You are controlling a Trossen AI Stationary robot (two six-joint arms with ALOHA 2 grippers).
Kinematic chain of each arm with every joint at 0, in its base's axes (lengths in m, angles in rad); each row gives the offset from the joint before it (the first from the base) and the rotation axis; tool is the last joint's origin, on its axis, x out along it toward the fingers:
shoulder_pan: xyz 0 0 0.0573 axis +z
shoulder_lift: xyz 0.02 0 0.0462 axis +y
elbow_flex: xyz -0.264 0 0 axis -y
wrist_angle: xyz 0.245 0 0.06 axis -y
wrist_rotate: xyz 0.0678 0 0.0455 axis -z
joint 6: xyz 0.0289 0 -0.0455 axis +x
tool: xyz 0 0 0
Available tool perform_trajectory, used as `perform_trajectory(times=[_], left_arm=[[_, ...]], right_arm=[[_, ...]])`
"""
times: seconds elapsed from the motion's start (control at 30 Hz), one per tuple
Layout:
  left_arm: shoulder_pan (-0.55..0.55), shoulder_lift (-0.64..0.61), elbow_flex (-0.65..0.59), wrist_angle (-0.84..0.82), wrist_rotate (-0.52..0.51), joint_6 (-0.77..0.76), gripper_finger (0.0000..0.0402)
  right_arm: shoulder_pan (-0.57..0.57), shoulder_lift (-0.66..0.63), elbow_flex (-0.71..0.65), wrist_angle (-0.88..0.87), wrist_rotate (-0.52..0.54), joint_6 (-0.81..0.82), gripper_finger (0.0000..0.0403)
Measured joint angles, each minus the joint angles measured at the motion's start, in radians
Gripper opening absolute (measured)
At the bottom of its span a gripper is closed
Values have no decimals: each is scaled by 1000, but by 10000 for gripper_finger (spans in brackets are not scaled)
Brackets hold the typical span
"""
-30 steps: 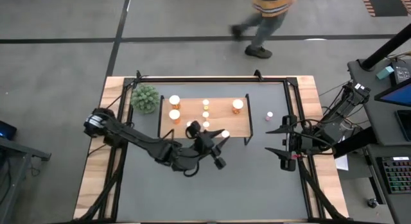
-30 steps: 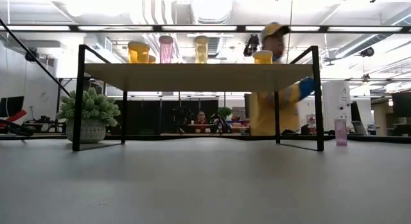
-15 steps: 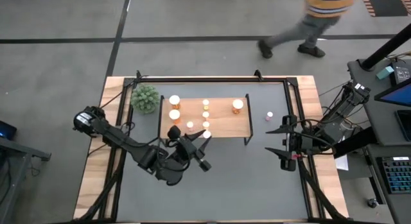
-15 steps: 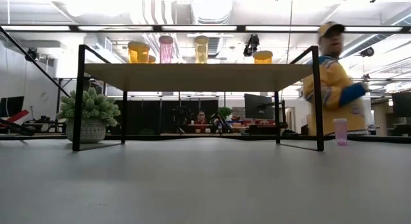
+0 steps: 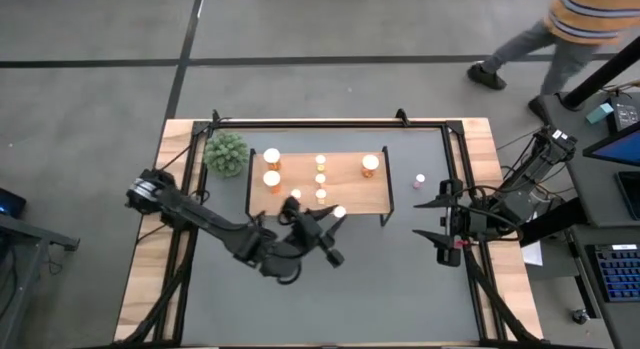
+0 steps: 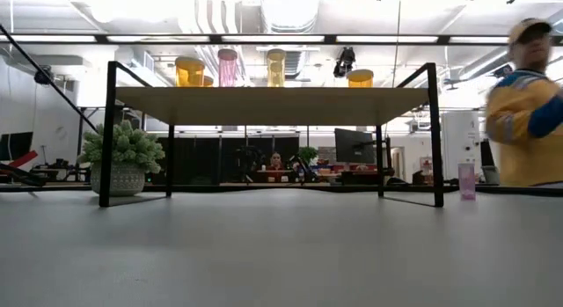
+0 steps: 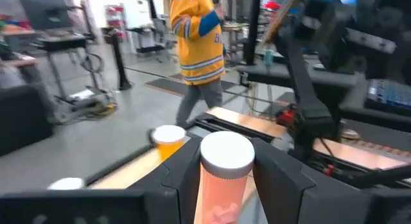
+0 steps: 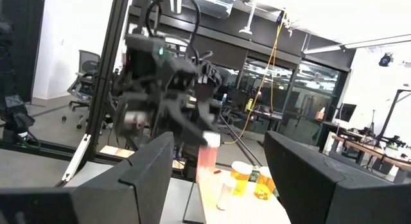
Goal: Pick and place medicine bottles onto shelf by color
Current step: Put the pink pill bottle on the shelf
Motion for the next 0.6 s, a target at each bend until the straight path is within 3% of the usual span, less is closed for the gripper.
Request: perform_trajectory(times=[0.23,0.6], left_arm=[[57,115,-1,137,22,-21,114],[106,244,32,139,12,-28,114]], right_arm=[[0,0,0,0,0,-2,233],[0,0,0,0,0,-3,233]])
